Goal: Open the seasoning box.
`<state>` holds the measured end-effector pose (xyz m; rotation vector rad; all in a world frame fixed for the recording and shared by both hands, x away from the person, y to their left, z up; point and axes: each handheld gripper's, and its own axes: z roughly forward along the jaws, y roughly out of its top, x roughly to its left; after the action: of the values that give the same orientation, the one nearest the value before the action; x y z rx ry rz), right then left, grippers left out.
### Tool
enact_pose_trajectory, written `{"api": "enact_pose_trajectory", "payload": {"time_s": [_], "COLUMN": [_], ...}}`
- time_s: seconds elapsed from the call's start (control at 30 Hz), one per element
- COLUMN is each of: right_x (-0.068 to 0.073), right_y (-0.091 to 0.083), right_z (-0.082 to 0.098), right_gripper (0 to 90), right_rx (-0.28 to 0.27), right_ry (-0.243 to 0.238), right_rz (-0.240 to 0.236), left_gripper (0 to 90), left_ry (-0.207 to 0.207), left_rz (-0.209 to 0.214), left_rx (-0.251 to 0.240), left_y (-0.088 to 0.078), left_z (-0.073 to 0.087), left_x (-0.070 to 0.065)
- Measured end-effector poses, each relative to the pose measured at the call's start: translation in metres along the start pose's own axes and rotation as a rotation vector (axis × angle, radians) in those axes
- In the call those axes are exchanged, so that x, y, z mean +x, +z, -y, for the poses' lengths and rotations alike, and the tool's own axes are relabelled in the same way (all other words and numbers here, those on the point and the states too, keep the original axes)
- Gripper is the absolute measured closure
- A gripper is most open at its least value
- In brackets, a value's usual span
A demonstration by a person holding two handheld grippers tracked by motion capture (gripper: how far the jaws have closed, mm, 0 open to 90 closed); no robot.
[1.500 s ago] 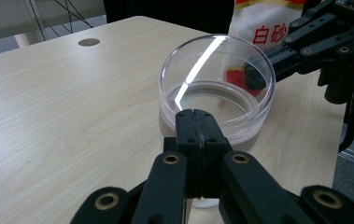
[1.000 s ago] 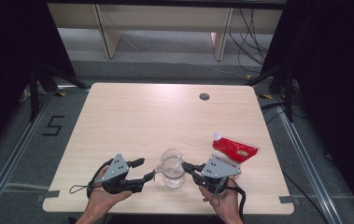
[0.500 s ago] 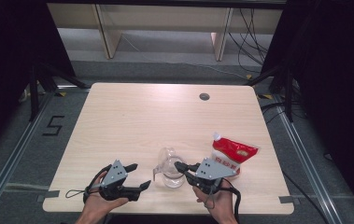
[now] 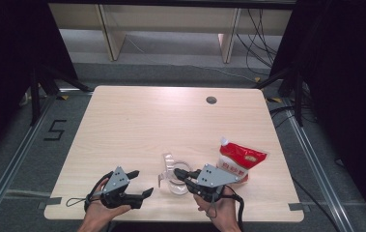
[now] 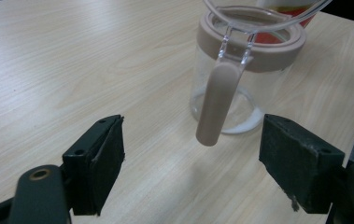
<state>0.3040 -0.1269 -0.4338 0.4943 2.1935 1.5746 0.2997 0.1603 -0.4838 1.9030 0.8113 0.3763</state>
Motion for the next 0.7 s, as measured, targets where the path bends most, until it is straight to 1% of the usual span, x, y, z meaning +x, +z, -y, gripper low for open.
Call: {"api": "enact_pose_trajectory", "payload": {"time_s": [0.03,0.07,0.1,0.13,0.17,0.2,0.23,0.27,0.3,0.33,0.43,0.47,0.5,0.53,0.57,0.6,0.63,0.67,0.7], "right_x": [0.0010,0.0010,0.0009,0.0013,0.0026,0.0029,0.0035,0.0035,0.0053,0.0057,0.0052,0.0046,0.0039,0.0039,0.0033,0.0016,0.0016,0.0016,-0.0005], "right_y": [-0.0001,0.0009,0.0028,0.0031,0.0028,0.0035,0.0046,0.0046,0.0070,0.0076,0.0080,0.0084,0.0077,0.0077,0.0064,0.0062,0.0054,0.0054,0.0029], "right_z": [-0.0010,-0.0013,-0.0012,-0.0015,-0.0024,-0.0026,-0.0026,-0.0026,-0.0024,-0.0025,-0.0025,-0.0020,-0.0017,-0.0017,-0.0013,-0.0007,-0.0002,-0.0002,0.0017], "right_gripper": [88.6,88.5,88.4,88.2,88.0,87.3,87.2,87.2,87.2,87.1,86.4,86.0,85.6,85.6,84.5,83.6,82.9,82.9,80.6], "right_rx": [0.004,0.003,-0.006,-0.007,-0.002,0.000,0.003,0.003,-0.003,0.001,0.011,0.007,0.002,0.002,0.009,0.007,0.004,0.004,0.002], "right_ry": [-0.002,-0.015,-0.010,-0.011,-0.011,-0.016,-0.012,-0.012,0.001,-0.013,-0.013,-0.011,-0.010,-0.010,0.005,-0.012,0.001,0.001,0.000], "right_rz": [-0.002,0.003,-0.024,-0.031,-0.015,-0.017,-0.028,-0.028,-0.035,-0.026,-0.038,-0.039,-0.027,-0.027,-0.036,-0.032,-0.036,-0.036,-0.045], "left_gripper": [21.6,21.6,21.6,21.6,21.6,21.6,21.6,21.7,21.9,22.0,22.0,22.0,22.0,22.1,22.2,22.2,22.2,22.1,22.1], "left_ry": [0.005,0.005,-0.004,-0.004,-0.014,-0.017,-0.008,-0.008,-0.017,-0.012,-0.018,-0.015,-0.019,-0.019,-0.014,-0.017,-0.019,-0.019,-0.001], "left_rz": [-0.014,-0.014,-0.016,-0.016,-0.014,-0.022,-0.020,-0.020,-0.030,-0.033,-0.033,-0.029,-0.026,-0.026,-0.011,-0.011,-0.009,-0.009,-0.001], "left_rx": [0.004,0.004,0.009,0.009,0.004,0.007,0.012,0.012,0.015,0.014,0.014,0.014,0.013,0.013,0.017,0.016,0.016,0.016,0.016], "left_y": [-0.0014,-0.0014,-0.0022,-0.0022,-0.0019,-0.0024,-0.0024,-0.0024,-0.0027,-0.0032,-0.0044,-0.0045,-0.0039,-0.0039,-0.0027,-0.0022,-0.0019,-0.0019,-0.0012], "left_z": [0.0004,0.0004,0.0012,0.0012,0.0027,0.0030,0.0033,0.0033,0.0038,0.0036,0.0033,0.0032,0.0036,0.0036,0.0041,0.0046,0.0051,0.0051,0.0052], "left_x": [0.0013,0.0013,0.0027,0.0027,0.0037,0.0037,0.0054,0.0054,0.0054,0.0058,0.0058,0.0060,0.0049,0.0049,0.0043,0.0036,0.0031,0.0031,0.0043]}}
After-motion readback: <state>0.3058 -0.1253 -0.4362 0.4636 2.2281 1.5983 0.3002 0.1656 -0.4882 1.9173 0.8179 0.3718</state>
